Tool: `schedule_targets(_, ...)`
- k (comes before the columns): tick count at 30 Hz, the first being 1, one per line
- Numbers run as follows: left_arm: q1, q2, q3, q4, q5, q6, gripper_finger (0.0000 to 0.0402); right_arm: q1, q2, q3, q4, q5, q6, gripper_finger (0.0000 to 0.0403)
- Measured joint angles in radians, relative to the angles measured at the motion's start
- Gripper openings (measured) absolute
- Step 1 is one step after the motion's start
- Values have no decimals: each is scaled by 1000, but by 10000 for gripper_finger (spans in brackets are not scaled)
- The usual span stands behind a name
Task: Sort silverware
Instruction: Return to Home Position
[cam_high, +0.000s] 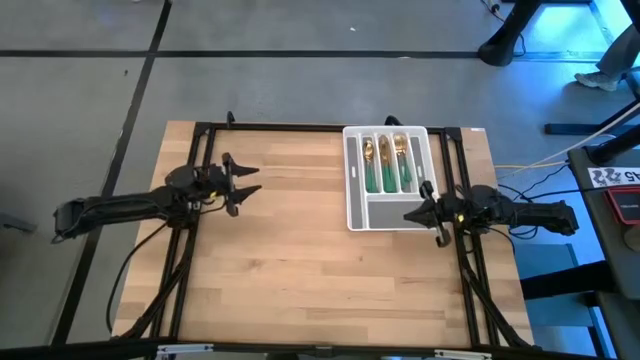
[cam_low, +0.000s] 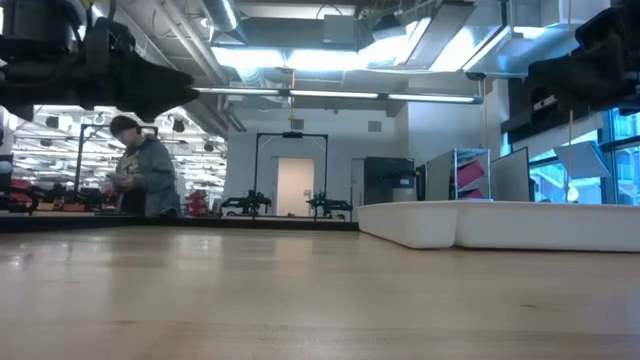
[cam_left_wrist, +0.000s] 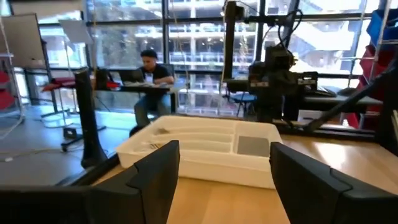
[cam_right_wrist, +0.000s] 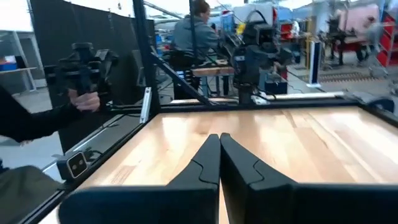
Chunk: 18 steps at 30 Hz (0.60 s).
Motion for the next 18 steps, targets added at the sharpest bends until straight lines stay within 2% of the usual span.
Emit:
schedule_targets(3,0,-99,0,-109,-9,-14,235,0,0,-1,-2,2,-24,2)
schedule_targets(7,-18,-235,0,-267,-142,-27,235,0,0,-1,-2,3,-31,6)
schedule_targets(13,-102,-406,0,-417,-168,-65,235,0,0,-2,-7,39,-30,9)
schedule_targets(18,-179,-378,0,-461,-234,-29,235,0,12,-3,-32,195,0,9)
